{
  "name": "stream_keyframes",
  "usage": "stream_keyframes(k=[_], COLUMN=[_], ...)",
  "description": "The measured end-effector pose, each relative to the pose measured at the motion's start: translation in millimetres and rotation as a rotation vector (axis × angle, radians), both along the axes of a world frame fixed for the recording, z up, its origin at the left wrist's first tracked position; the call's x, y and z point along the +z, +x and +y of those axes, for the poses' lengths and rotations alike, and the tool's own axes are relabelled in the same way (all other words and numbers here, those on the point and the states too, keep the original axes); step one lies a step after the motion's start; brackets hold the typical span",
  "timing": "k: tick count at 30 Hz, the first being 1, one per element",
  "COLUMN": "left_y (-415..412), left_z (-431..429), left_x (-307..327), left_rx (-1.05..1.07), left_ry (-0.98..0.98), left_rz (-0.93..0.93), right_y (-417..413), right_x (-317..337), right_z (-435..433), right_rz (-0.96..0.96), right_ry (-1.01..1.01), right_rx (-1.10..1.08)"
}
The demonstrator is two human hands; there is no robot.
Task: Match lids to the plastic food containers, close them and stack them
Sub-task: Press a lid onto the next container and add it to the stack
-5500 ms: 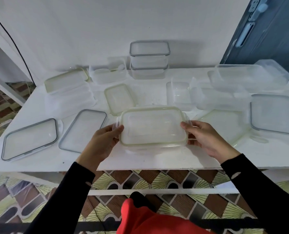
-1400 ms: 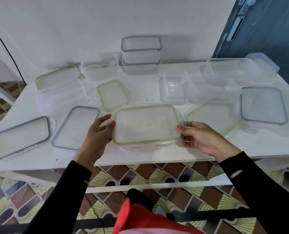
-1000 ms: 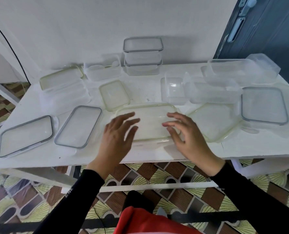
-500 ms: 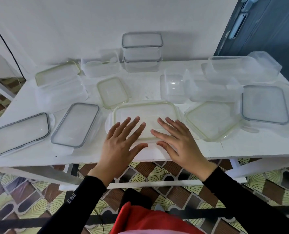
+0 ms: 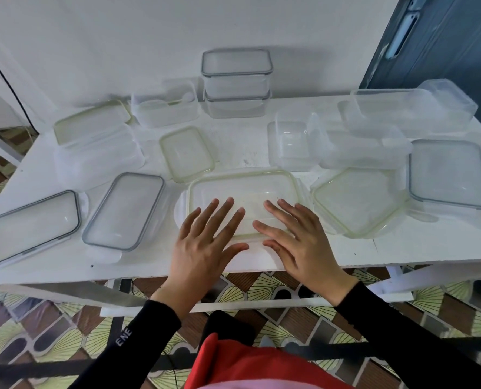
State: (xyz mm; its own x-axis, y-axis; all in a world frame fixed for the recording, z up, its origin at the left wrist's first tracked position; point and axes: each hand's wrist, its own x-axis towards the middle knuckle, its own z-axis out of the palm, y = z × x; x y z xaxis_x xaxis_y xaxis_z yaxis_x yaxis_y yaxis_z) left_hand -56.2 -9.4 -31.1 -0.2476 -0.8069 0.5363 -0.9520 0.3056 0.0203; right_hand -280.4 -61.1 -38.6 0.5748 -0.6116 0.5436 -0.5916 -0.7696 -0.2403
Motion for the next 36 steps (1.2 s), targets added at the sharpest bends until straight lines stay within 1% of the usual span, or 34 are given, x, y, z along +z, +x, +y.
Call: stream_keyframes(k=[6,9,12,14,16,19,21,23,25,27,30,34,36], left_y=[-1,-1,0,1,1,-1,3,13,21,22,16,22,25], left_z=[-1,0,1,1,2,2,0,-8,-19,-28,-45,-60,-65], left_x=[-1,3,8,11,12,13,16,22,31,41,47,43,41], left_rx=[0.008,0.006,0.013,0.013,0.013,0.001,-0.039,-0.081,-0.073,-0.022,0.021,-0.093,-0.104], left_ry=[-0.021,0.025,0.083,0.115,0.138,0.189,0.252,0.333,0.376,0.379,0.414,0.512,0.505], left_rz=[-0.004,0.013,0.025,0.006,-0.02,-0.049,-0.066,-0.069,-0.025,0.022,0.023,0.135,0.186], right_y=[1,0,6,16,28,39,36,28,18,10,6,1,-2], right_x=[0,12,39,56,67,69,66,65,64,63,55,41,38], right_z=[-1,-3,-19,-41,-64,-87,-90,-87,-81,-69,-46,-25,-21], right_rz=[-0.013,-0.013,-0.045,-0.041,0.013,0.107,0.144,0.114,0.091,0.119,0.172,0.153,0.123], right_ry=[-0.007,0.042,0.091,0.18,0.301,0.473,0.543,0.545,0.541,0.467,0.372,0.217,0.214], right_rx=[0.001,-0.003,0.011,0.028,0.037,0.067,0.055,-0.007,-0.093,-0.175,-0.244,-0.339,-0.358])
